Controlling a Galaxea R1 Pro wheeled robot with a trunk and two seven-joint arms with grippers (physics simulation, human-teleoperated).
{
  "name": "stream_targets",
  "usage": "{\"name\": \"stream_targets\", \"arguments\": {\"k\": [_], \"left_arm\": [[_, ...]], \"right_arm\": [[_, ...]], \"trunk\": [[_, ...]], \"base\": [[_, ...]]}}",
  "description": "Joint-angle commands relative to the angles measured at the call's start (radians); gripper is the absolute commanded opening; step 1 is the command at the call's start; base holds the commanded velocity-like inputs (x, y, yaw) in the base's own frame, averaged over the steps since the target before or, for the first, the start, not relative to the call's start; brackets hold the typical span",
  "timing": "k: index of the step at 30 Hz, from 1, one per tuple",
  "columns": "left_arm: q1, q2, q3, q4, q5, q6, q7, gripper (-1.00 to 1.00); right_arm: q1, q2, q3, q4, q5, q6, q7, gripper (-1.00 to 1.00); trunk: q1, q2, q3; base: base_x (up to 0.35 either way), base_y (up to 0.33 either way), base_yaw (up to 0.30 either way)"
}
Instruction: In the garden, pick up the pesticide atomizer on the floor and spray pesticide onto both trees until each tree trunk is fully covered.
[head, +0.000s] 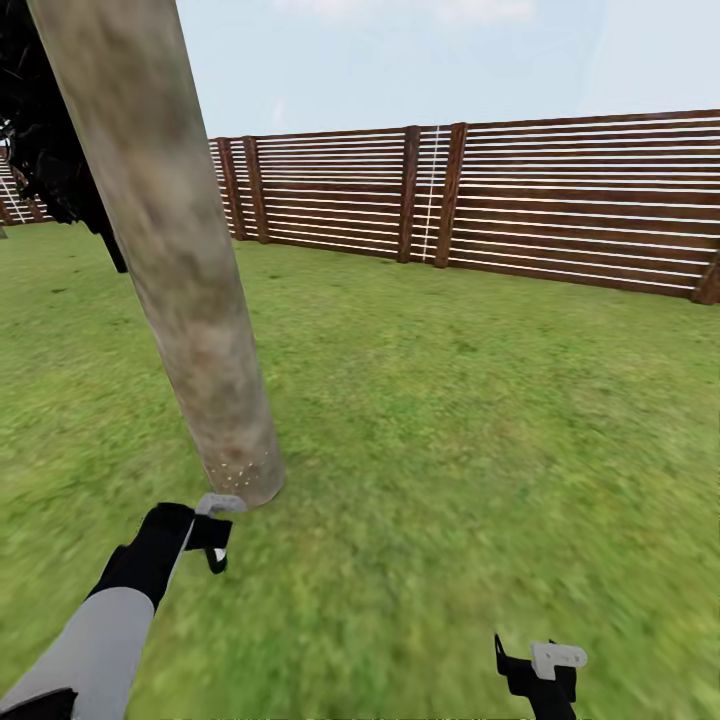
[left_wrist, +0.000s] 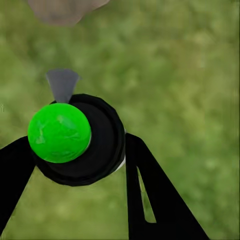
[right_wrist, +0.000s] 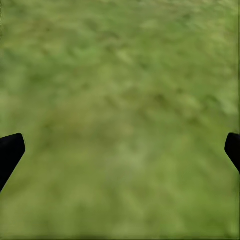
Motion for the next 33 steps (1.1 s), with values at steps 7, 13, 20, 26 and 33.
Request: {"name": "stream_targets", "arguments": {"k": [7, 13, 20, 26, 33], "left_arm": [[0.006, 0.005, -0.001, -0.084, 0.001, 0.012, -0.002, -1.00], [0.004, -0.003, 0.002, -0.197, 0.000, 0.076, -0.003, -1.00], [-0.002, -0.098, -0.032, -0.213, -0.002, 0.090, -0.001, -1.00], [0.003, -0.003, -0.028, -0.354, 0.002, 0.199, -0.011, -1.00], [-0.062, 0.040, -0.014, -0.352, 0.039, 0.203, -0.090, -1.00]], "right_arm": [[0.000, 0.000, 0.000, -0.001, -0.001, 0.000, 0.000, 1.00], [0.000, 0.000, 0.000, 0.000, 0.000, 0.000, 0.000, 1.00], [0.000, 0.000, 0.001, 0.001, 0.001, 0.000, 0.000, 1.00], [0.000, 0.000, 0.001, 0.001, 0.001, 0.000, 0.000, 1.00], [0.000, 0.000, 0.002, 0.001, 0.001, 0.000, 0.000, 1.00]], "trunk": [[0.000, 0.000, 0.000], [0.000, 0.000, 0.000], [0.000, 0.000, 0.000], [0.000, 0.000, 0.000], [0.000, 0.000, 0.000]], "base": [[-0.002, 0.000, 0.000], [-0.200, 0.031, 0.000], [-0.008, 0.002, 0.000], [0.000, 0.000, 0.000], [0.000, 0.000, 0.000]]}}
